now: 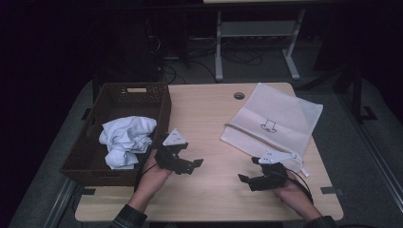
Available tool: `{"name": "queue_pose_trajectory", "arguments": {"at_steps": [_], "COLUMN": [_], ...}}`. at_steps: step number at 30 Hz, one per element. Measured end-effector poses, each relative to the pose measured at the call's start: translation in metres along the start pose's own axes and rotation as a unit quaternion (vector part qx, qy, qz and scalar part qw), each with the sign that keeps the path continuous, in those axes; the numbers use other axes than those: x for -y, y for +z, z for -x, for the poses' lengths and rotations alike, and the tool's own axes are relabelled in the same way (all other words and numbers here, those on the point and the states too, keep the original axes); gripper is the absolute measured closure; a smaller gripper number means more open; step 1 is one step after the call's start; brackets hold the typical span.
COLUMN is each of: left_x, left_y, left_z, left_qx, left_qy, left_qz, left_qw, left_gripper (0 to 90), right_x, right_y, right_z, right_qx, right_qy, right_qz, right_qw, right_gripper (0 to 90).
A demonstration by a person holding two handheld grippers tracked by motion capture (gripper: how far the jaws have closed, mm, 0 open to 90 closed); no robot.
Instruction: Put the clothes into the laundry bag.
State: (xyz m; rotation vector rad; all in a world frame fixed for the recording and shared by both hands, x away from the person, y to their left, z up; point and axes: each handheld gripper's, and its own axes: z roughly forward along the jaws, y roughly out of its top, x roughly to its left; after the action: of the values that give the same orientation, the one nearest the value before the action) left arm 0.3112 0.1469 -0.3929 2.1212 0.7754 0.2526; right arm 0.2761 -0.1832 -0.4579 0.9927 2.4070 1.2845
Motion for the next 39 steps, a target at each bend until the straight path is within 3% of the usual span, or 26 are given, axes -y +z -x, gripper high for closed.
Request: {"name": "queue_pose_trajectory", "arguments": {"at_steps": [15,19,39], "left_x": [-0.014,-0.018,-0.031], "left_y": [-0.010,-0.012,-0.029], "left_z": [-0.006,-0.008,-0.032], "left_qx": [0.020,0.018,0.012], "left_qy": [0.008,0.016,0.006], "left_qz": [0.004,0.001,0.017], "left_qw": [0.9998,0.9997,0.9998], "left_gripper": [15.5,15.5,15.5], "right_x": [0.001,0.001,0.002], "right_y": [0.000,-0.002,-0.002], "right_z": [0.001,0.001,0.002], "right_qx": [0.005,0.007,0.008], "right_qy": [0.003,0.004,0.007], "right_qz": [0.000,0.002,0.000], "right_qw": [1.0000,1.0000,0.9999], "right_gripper": [15.1,15.0,15.0]}}
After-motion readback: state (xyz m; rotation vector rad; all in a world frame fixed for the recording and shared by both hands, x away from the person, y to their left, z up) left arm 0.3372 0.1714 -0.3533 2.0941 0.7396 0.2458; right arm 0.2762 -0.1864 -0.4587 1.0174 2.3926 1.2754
